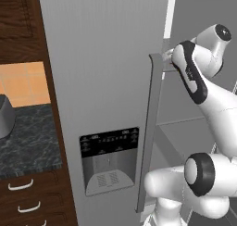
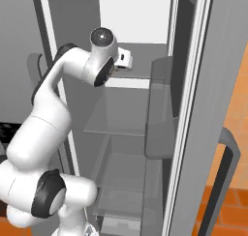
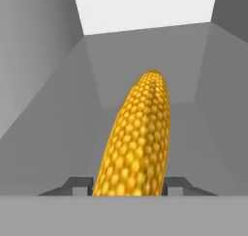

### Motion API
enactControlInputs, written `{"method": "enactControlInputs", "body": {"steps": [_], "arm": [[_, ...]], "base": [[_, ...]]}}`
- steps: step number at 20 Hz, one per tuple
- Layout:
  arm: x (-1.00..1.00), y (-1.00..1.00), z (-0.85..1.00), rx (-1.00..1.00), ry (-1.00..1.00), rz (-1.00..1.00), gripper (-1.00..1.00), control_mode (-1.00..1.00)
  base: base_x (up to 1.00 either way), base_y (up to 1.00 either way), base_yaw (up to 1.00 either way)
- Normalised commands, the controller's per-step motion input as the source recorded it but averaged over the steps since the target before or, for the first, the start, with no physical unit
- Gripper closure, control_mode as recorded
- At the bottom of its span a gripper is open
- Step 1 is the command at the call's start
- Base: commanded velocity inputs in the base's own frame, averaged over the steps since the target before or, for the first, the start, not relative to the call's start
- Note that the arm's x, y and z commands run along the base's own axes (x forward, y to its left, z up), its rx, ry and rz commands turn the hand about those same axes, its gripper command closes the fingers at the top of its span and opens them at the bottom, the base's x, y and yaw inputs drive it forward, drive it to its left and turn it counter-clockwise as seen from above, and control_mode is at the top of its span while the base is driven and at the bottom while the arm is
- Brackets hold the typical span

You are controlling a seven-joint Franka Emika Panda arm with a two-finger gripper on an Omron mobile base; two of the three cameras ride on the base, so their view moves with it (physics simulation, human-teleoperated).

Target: Place one corn and one fish in each tupperware on the nearby counter, to pack two identical lunches.

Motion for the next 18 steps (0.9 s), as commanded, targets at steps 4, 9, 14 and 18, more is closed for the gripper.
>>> {"method": "enactControlInputs", "body": {"steps": [4,9,14,18], "arm": [[-1.0,0.12,0.29,-0.12,0.0,0.0,1.0,-1.0],[-1.0,0.16,0.09,-0.06,0.01,0.0,1.0,-1.0],[-1.0,0.19,-0.02,-0.01,0.06,0.0,1.0,-1.0],[-1.0,0.16,-0.33,0.0,0.05,0.0,1.0,-1.0]], "base": [[0.0,0.0,0.0],[0.0,0.0,0.0],[0.0,0.0,0.0],[0.0,0.0,0.0]]}}
